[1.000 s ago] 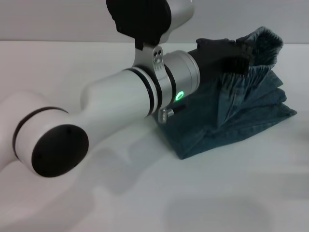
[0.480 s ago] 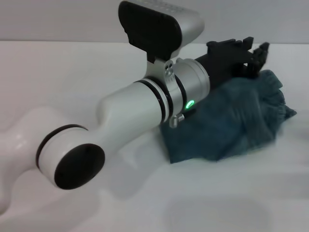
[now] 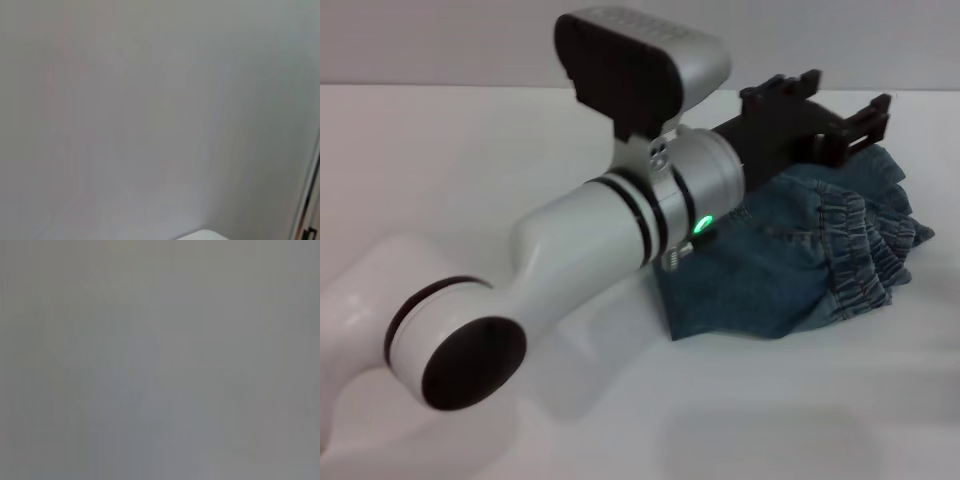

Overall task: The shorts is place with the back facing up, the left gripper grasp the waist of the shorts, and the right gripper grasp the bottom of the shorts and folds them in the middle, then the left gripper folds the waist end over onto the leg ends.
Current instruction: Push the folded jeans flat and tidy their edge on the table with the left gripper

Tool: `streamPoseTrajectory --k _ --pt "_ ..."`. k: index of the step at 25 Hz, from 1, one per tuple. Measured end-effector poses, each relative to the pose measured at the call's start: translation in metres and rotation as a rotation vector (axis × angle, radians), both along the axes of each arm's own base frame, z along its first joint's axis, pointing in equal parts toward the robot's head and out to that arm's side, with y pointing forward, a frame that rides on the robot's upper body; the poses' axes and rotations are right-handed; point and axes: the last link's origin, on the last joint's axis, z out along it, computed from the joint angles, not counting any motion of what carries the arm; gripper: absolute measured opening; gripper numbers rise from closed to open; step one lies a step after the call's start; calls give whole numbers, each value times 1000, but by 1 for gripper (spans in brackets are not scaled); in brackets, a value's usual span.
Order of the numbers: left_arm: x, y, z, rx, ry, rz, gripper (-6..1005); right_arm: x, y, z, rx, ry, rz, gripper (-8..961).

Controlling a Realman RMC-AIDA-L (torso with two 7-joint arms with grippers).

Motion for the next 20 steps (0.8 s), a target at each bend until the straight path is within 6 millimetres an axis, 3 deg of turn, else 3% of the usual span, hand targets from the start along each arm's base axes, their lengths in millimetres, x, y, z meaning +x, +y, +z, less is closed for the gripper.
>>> streamPoseTrajectory --k 1,5,8,11,17,20 --pt "-3 0 0 4 2 4 672 -2 0 0 -1 3 12 -1" --pt "-23 -4 5 42 -5 45 740 -16 0 -14 -70 12 88 -1" --pt "-44 -7 16 114 -49 86 792 -36 7 -33 -158 0 177 -1" --pt "-68 -16 33 230 -112 117 843 -42 11 -38 -181 -5 199 -1" --pt "-96 -43 39 348 -120 62 782 -31 11 -25 -109 8 143 -2" --pt "-108 -51 29 308 -123 81 637 -23 7 -19 -67 23 105 -2"
